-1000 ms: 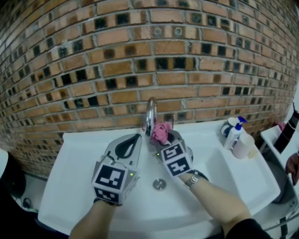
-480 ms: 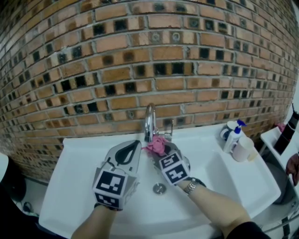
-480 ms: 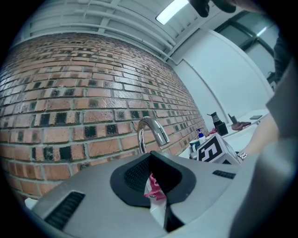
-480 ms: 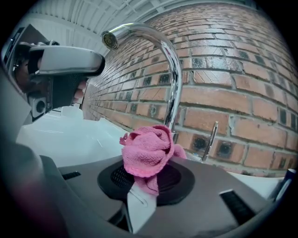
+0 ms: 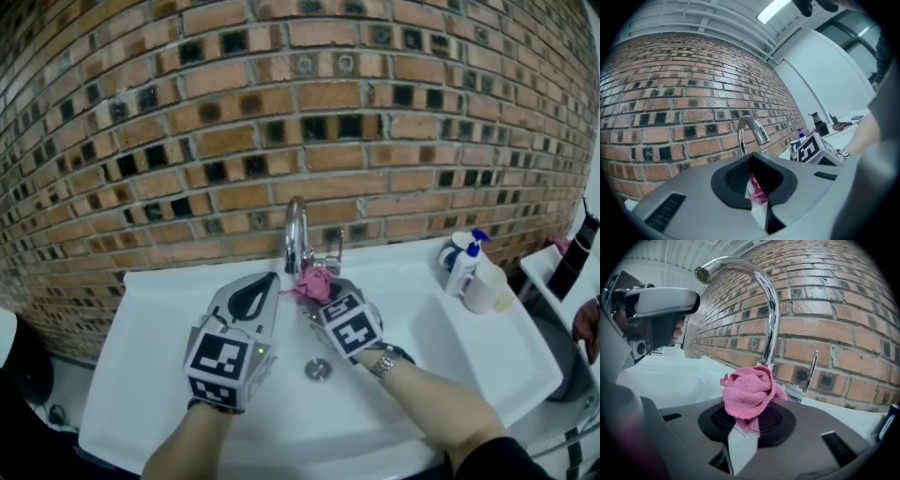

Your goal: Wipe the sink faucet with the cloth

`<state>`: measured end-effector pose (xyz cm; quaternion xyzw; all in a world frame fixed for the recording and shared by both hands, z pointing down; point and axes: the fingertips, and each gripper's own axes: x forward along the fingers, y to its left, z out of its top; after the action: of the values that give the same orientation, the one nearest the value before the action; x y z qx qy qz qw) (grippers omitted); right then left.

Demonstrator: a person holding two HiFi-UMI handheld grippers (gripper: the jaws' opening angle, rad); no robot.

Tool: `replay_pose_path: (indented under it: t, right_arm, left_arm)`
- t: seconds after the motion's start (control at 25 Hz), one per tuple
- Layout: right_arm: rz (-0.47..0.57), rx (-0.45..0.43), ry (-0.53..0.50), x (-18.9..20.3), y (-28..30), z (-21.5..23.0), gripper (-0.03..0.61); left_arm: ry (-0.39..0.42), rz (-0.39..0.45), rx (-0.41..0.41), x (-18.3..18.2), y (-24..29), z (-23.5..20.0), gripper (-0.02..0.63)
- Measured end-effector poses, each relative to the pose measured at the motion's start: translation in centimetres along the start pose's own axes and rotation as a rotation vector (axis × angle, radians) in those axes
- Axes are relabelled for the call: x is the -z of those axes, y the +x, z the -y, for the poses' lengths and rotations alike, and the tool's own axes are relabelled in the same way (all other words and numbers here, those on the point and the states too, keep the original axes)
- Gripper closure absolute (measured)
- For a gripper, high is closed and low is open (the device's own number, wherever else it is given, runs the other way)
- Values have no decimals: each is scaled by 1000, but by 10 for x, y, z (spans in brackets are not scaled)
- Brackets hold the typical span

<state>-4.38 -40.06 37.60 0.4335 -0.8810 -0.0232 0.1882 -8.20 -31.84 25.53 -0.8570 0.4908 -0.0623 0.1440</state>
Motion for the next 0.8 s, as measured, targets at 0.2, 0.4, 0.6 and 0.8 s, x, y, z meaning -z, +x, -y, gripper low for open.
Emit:
replay_pose_path:
  t: [0.2,0.4,0.6,0.8]
  right_arm:
    - [-15,3,-2,1,-11,5,489]
    - [-21,12,-15,0,-23,10,489]
    - [-27,43,-7,3,-35,27,489]
    - [-22,76,22,7,-43,46,489]
  left_arm:
    - [1,-1,4,0,0,2,611]
    - [-13,-3,-2,-1,-1,3,611]
    - [-7,-1,0,0,-1,2,611]
    - [-17,-4,-5,0,-1,3,611]
